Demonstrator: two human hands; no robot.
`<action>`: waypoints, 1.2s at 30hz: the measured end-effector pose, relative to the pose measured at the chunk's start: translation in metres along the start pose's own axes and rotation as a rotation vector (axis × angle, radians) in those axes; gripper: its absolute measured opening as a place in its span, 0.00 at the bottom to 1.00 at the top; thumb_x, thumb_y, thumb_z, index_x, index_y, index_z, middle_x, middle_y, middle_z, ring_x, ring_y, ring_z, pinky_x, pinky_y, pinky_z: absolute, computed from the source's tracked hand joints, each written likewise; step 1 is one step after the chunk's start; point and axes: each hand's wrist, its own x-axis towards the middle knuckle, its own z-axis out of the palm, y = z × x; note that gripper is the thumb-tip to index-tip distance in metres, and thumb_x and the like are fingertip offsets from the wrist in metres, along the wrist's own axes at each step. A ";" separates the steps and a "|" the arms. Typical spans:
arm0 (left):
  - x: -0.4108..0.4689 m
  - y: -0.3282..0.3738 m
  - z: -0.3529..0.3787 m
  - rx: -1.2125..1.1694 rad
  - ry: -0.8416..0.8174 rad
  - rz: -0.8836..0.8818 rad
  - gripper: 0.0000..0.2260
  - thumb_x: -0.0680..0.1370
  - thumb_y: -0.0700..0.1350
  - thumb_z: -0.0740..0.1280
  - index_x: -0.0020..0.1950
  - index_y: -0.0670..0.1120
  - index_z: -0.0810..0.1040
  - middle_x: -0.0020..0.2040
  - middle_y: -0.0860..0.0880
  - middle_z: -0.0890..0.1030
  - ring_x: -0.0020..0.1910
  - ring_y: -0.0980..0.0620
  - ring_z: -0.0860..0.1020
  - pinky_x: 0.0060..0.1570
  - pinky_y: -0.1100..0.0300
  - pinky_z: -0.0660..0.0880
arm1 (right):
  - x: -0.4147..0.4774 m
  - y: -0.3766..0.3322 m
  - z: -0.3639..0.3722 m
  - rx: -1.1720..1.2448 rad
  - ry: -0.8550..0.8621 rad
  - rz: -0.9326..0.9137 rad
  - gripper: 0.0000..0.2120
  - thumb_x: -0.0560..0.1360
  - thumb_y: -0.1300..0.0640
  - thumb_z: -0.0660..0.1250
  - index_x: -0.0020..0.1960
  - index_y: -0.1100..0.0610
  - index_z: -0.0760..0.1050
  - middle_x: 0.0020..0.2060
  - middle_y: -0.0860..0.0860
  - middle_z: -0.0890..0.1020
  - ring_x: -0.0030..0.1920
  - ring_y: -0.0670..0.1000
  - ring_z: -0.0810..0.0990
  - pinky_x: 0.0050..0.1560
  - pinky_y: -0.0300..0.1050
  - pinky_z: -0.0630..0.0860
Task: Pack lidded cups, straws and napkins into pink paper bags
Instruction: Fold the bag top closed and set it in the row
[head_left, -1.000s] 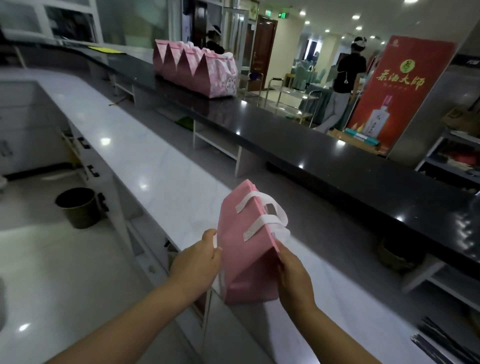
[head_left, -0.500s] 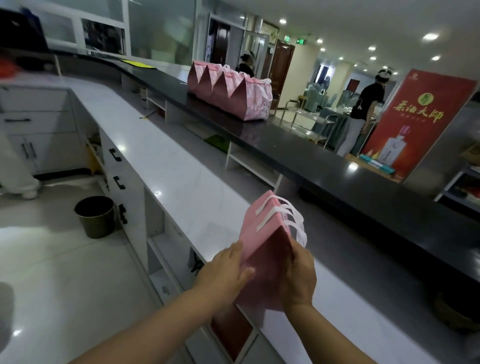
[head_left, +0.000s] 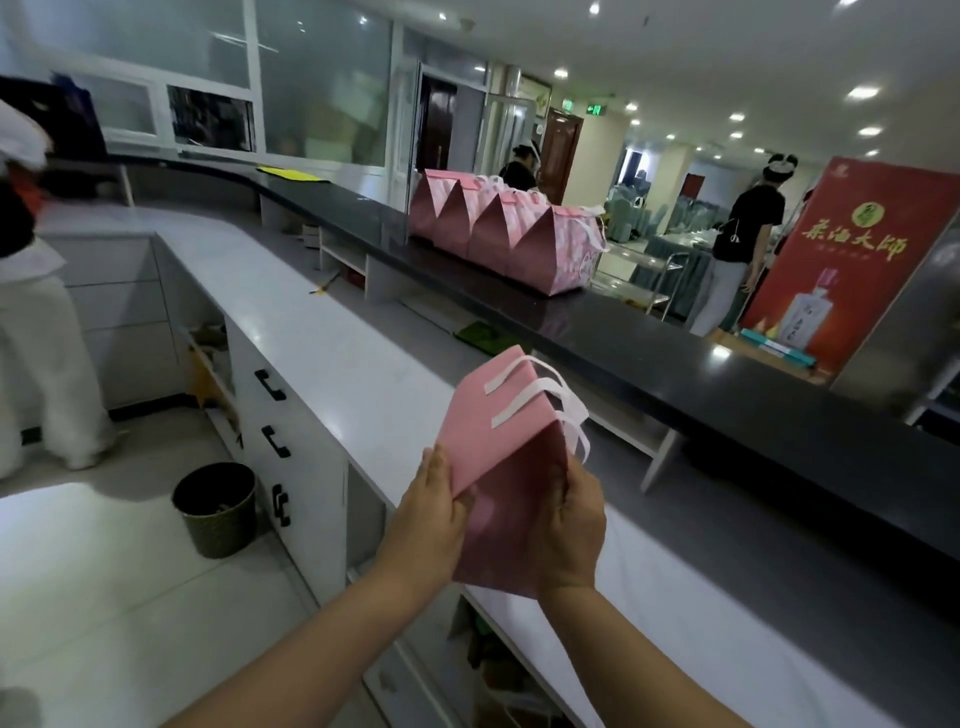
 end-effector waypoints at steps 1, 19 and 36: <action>0.013 -0.004 -0.003 -0.011 -0.010 -0.015 0.28 0.81 0.52 0.54 0.77 0.47 0.46 0.77 0.47 0.53 0.73 0.46 0.58 0.70 0.54 0.59 | 0.010 0.001 0.009 -0.016 0.000 -0.006 0.14 0.82 0.54 0.54 0.57 0.38 0.74 0.46 0.34 0.75 0.49 0.32 0.73 0.46 0.21 0.66; 0.321 0.013 -0.005 -0.038 -0.006 0.211 0.27 0.80 0.51 0.56 0.77 0.47 0.50 0.75 0.47 0.59 0.72 0.48 0.60 0.69 0.51 0.60 | 0.283 0.002 0.122 -0.095 0.332 -0.399 0.22 0.79 0.48 0.51 0.58 0.58 0.78 0.50 0.54 0.81 0.50 0.54 0.76 0.52 0.49 0.73; 0.534 0.014 0.112 -0.327 -0.168 0.204 0.06 0.67 0.44 0.71 0.38 0.50 0.74 0.37 0.53 0.77 0.35 0.56 0.74 0.33 0.64 0.68 | 0.444 0.078 0.136 -0.622 0.590 -0.234 0.17 0.75 0.72 0.59 0.63 0.65 0.74 0.55 0.60 0.79 0.54 0.62 0.74 0.57 0.56 0.71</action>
